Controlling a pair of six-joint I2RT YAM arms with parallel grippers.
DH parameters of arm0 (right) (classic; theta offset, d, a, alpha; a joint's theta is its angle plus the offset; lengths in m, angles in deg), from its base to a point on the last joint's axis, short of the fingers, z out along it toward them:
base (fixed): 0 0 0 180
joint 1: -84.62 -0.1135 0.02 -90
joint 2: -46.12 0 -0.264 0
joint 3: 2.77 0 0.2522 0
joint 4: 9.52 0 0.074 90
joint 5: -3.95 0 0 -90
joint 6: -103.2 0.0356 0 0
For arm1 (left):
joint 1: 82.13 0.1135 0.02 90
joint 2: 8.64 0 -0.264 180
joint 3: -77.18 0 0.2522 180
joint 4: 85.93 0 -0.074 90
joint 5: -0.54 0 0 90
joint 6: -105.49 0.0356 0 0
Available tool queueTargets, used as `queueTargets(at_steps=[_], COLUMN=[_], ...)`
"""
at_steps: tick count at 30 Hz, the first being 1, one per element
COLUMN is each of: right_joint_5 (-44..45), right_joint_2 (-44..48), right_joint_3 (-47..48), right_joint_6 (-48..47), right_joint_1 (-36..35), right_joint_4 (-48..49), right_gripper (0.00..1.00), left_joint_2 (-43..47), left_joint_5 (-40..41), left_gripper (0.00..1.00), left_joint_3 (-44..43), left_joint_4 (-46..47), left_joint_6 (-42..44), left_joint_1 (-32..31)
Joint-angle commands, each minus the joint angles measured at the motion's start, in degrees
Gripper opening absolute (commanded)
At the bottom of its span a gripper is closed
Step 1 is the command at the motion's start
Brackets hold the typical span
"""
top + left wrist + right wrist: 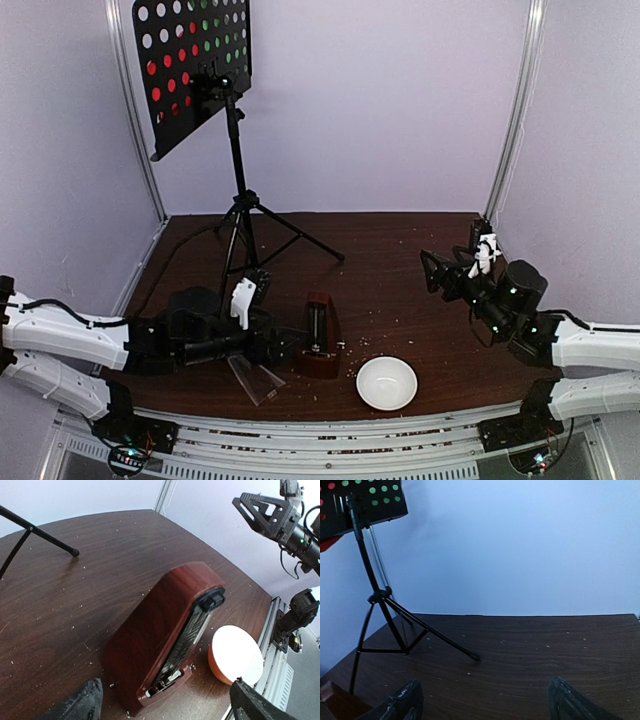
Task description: Pack up the instrument practice props
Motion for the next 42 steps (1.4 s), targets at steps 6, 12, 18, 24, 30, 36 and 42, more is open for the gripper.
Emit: queueTargets(at_steps=[6,12,18,24,30,36,42], right_joint_5=[-13.9,-14.7,-12.6,-14.0,-11.9,-8.1,-5.7], right_joint_2=[-16.0,-27.5,-32.8,-35.8,-38.9,-42.4,-43.6], right_joint_3=[14.9,18.9,21.3,22.1,22.8,25.0,27.0], right_joint_6=[19.4,24.5,26.6,28.3,29.9,30.3,28.8], right_joint_1=[-8.6,-13.2,-15.3,-15.5,-15.7,-15.7,-15.7], right_joint_4=[-22.7,-22.1,-23.3,-20.9,-17.1,-14.7,-15.6], right_gripper=[0.68,0.62,0.58,0.57,0.57,0.57,0.58], left_joint_2=[-0.2,-6.0,-9.9,-13.4,-15.1,-16.0,-15.5], left_joint_5=[-16.5,-18.4,-15.5,-16.1,-17.1,-17.6,-16.9], left_gripper=[0.95,0.95,0.95,0.94,0.93,0.93,0.93], left_joint_3=[9.2,6.7,3.7,1.5,0.4,-0.8,-0.3], left_joint_4=[11.9,13.4,9.1,8.9,8.8,10.0,10.6], left_joint_6=[-8.4,-8.0,-6.6,-5.6,-5.5,-6.9,-7.6], left_joint_1=[6.9,7.0,7.0,6.8,6.0,4.5,4.0])
